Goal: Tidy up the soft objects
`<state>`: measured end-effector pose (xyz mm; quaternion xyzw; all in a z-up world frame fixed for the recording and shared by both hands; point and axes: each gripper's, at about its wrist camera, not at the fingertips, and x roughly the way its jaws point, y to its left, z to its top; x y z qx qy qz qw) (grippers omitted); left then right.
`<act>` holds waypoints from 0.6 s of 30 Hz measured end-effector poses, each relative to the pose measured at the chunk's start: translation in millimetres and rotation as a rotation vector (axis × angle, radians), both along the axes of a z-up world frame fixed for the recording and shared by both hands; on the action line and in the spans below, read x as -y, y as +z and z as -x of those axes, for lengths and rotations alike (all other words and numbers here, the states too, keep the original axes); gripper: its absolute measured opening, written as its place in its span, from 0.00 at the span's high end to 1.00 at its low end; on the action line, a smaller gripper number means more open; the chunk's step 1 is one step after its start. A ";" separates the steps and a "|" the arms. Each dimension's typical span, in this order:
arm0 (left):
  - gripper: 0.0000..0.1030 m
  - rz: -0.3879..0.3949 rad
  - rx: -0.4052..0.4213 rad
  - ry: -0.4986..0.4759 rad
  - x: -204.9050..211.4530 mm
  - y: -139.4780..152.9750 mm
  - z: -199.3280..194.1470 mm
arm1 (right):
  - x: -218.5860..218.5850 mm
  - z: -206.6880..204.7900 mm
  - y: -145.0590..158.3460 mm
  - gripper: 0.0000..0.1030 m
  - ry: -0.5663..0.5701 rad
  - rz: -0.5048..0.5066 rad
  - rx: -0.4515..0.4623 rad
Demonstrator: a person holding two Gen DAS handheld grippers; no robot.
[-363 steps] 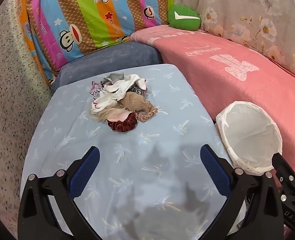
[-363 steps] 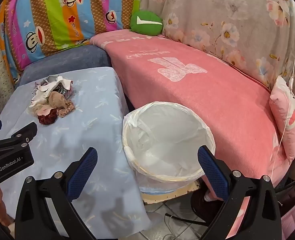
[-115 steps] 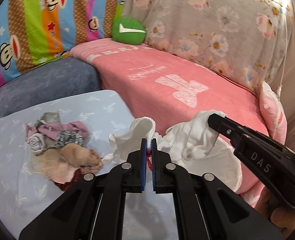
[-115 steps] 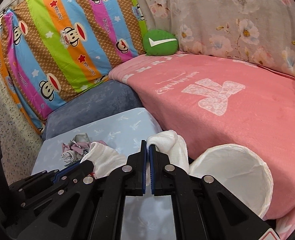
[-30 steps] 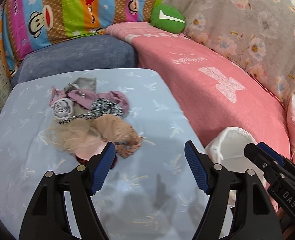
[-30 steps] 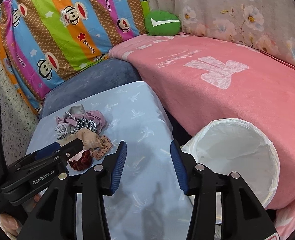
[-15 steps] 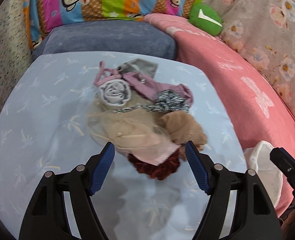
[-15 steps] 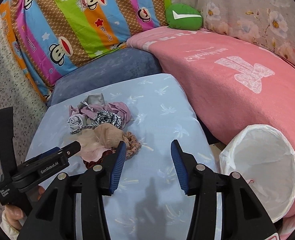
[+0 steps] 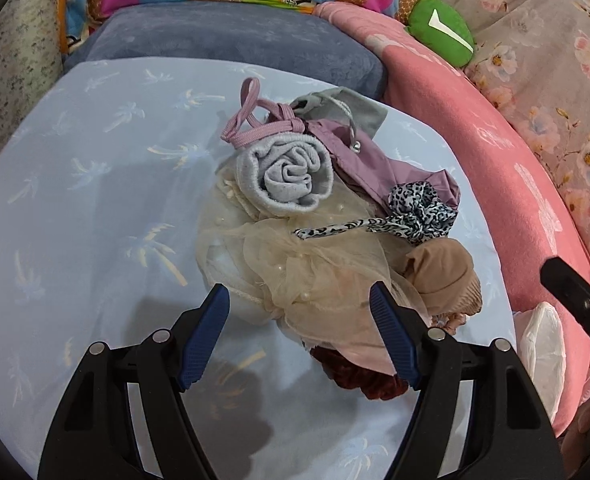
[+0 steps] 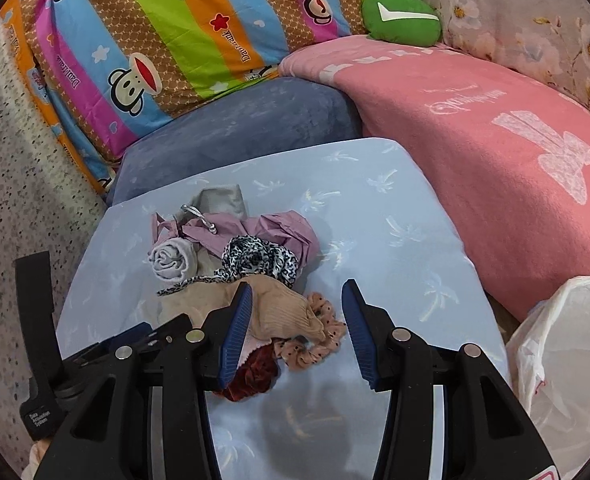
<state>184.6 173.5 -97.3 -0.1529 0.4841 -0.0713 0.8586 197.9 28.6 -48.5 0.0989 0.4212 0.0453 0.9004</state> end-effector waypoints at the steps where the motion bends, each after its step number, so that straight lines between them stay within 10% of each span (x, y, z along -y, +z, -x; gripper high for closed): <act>1: 0.38 0.009 -0.003 -0.007 -0.2 -1.8 -1.7 | -2.8 -6.9 -2.4 0.55 0.002 -0.006 -0.007; 14: 0.88 0.076 -0.005 -0.073 -10.1 -6.2 -2.8 | -42.5 -62.7 -41.3 0.59 0.072 -0.030 -0.093; 18: 0.90 0.073 -0.001 -0.067 -10.2 -2.8 -1.7 | -49.5 -63.3 -50.2 0.87 0.100 -0.032 -0.120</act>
